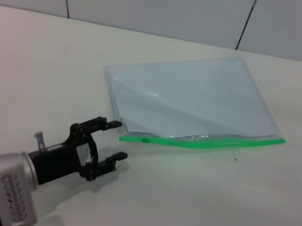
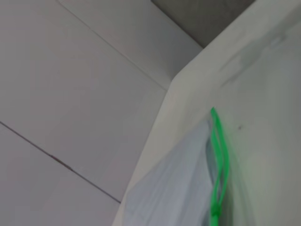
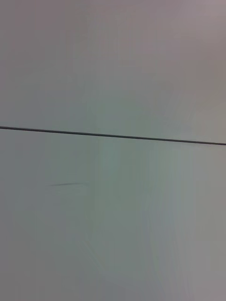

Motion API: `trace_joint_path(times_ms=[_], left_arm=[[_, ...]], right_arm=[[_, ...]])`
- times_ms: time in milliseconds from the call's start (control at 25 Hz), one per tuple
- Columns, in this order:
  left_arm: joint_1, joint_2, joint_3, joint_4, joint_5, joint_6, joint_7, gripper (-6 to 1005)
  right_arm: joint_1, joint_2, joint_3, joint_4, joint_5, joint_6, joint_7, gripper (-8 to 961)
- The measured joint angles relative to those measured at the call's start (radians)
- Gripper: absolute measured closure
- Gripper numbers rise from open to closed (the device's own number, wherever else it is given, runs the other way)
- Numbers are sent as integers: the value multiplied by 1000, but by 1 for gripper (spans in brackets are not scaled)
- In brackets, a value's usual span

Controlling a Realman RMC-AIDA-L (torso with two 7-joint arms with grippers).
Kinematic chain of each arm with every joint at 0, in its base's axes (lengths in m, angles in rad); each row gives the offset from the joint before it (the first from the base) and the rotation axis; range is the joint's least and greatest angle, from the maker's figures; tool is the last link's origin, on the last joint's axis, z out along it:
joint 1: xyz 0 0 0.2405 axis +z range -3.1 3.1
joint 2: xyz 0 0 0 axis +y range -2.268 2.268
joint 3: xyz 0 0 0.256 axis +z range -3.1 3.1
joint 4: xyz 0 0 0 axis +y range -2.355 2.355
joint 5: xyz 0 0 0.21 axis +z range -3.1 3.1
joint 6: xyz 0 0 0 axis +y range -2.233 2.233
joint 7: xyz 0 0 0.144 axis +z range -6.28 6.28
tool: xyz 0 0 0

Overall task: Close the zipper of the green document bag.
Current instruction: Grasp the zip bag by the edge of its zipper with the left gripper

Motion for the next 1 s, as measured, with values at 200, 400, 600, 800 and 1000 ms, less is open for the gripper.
trace_joint_path(times_ms=[200,400,600,800,1000], left_arm=[[-32,6,-6,-2,-12,-6,44,313],[-63,8,-7,-10,-35,-14,79,314],[-89,9,-3,-22,-37,-52,82,314],[-110,9,3,-24,-31,-93,82,315],[-128,10,6,-24,-30,-101,83,315]], right_arm=[[1,0,0,0,-1,0,0,116],[1,0,0,0,-5,0,0,119],[9,1,0,2,-10,0,0,122],[14,1,-3,5,-11,-1,0,125],[21,1,-7,15,-12,-1,0,129]])
